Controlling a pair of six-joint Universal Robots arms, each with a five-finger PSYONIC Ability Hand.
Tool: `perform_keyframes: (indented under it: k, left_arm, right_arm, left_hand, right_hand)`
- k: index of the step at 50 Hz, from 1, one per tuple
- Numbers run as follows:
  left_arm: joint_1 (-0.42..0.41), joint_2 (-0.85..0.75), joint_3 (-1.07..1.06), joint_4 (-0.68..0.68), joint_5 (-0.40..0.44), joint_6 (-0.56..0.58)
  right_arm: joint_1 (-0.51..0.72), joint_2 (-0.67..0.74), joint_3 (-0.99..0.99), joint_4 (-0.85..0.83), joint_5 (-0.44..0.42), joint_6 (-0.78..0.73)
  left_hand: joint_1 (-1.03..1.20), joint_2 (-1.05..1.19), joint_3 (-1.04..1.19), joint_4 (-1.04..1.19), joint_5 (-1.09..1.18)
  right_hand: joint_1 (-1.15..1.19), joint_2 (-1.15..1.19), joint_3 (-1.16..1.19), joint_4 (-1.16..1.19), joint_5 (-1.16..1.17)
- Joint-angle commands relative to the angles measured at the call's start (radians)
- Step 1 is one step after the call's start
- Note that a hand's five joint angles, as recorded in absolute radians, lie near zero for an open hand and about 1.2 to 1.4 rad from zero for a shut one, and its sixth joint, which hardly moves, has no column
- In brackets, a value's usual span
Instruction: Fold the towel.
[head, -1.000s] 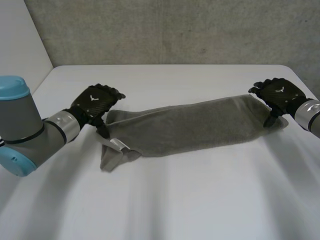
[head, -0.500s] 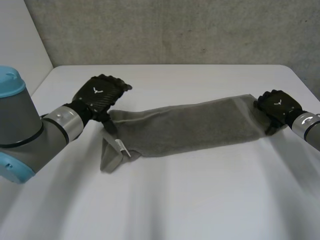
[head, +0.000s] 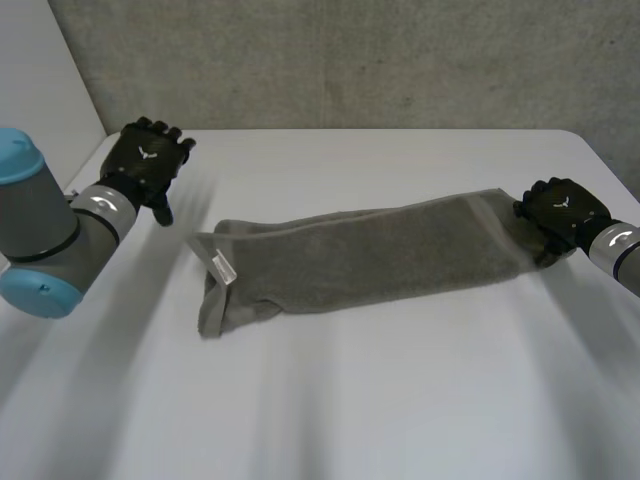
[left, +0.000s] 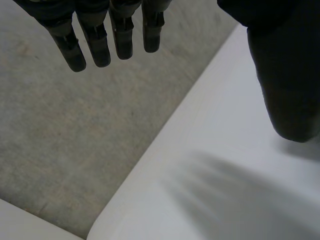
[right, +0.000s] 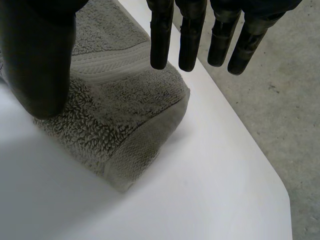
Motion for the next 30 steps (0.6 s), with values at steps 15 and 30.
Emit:
perform_keyframes:
  k: [15,30]
  left_arm:
    - [-0.203,0.216,-0.304,-0.159,0.072,-0.268]
    - [-0.217,0.146,-0.362,-0.051,-0.083,-0.253]
  right_arm:
    - [-0.004,-0.005,0.013,0.000,0.002,0.001]
    - [0.002,-0.002,0.020,-0.006,0.004,-0.002]
  left_hand:
    - [-0.095,-0.048,-0.050,-0.056,-0.044]
    - [0.102,0.149,-0.050,-0.056,0.153]
  right_hand:
    - [0.003,0.007,-0.035,-0.058,-0.008]
    - [0.009,0.012,-0.035,-0.058,-0.002]
